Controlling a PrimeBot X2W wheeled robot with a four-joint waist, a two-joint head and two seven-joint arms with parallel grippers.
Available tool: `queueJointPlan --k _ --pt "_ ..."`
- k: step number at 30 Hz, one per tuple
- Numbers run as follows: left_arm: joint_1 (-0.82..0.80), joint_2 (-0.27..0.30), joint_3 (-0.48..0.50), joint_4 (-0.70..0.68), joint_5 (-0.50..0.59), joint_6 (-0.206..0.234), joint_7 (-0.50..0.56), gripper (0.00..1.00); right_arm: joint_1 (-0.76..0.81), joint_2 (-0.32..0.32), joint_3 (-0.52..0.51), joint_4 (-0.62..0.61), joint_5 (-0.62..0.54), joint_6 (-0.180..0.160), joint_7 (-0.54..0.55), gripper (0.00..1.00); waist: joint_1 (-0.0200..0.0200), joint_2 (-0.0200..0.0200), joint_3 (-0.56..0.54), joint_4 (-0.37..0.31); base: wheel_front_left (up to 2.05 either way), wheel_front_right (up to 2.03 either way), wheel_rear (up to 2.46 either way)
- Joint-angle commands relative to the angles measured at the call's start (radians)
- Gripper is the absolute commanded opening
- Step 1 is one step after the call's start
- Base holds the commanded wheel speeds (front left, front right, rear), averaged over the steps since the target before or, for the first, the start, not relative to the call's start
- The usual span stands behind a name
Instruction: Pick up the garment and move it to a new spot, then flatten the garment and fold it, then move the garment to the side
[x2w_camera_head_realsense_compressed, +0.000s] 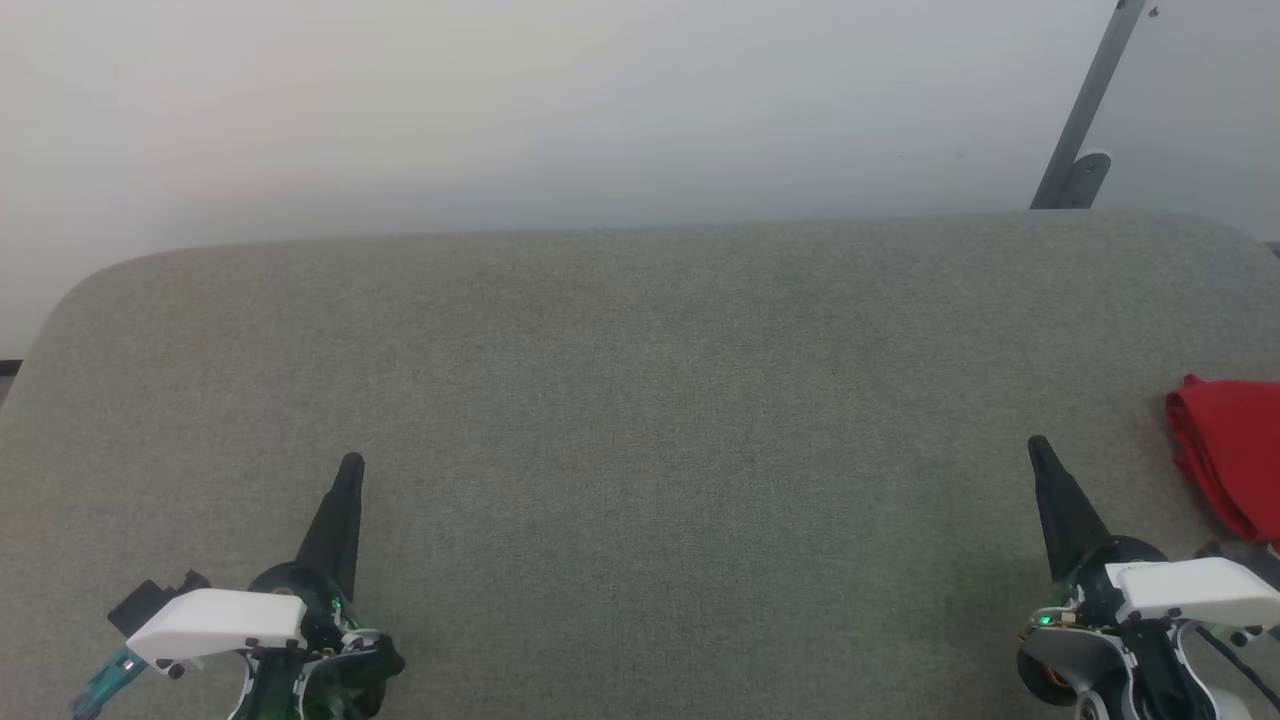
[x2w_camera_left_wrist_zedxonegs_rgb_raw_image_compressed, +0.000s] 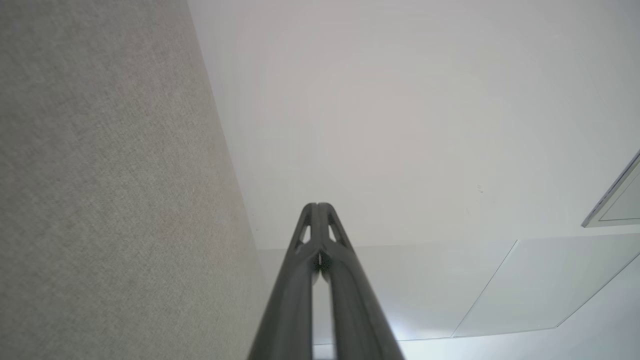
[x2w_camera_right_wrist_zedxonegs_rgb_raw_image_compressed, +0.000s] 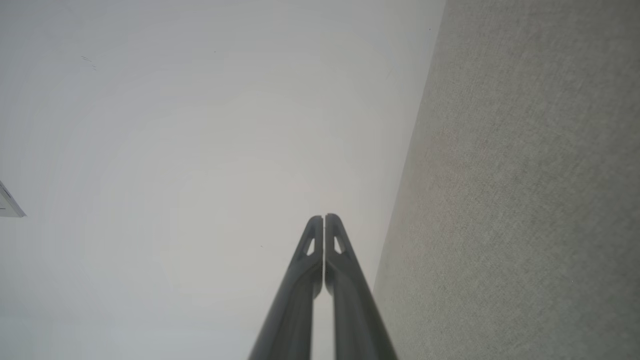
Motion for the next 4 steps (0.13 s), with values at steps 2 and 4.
queueJointPlan --k 2,4 --pt "-0.011 -0.003 0.004 0.000 0.002 -0.003 0.003 0.00 -0.006 0.004 0.000 0.003 0.004 0.000 0.002 0.00 0.0000 0.0000 0.000 0.000 0.00 0.00 0.00" --pt "-0.011 -0.003 0.004 0.000 0.002 -0.003 0.003 0.00 -0.006 0.004 0.000 0.003 0.004 0.000 0.002 0.00 0.0000 0.0000 0.000 0.000 0.00 0.00 0.00"
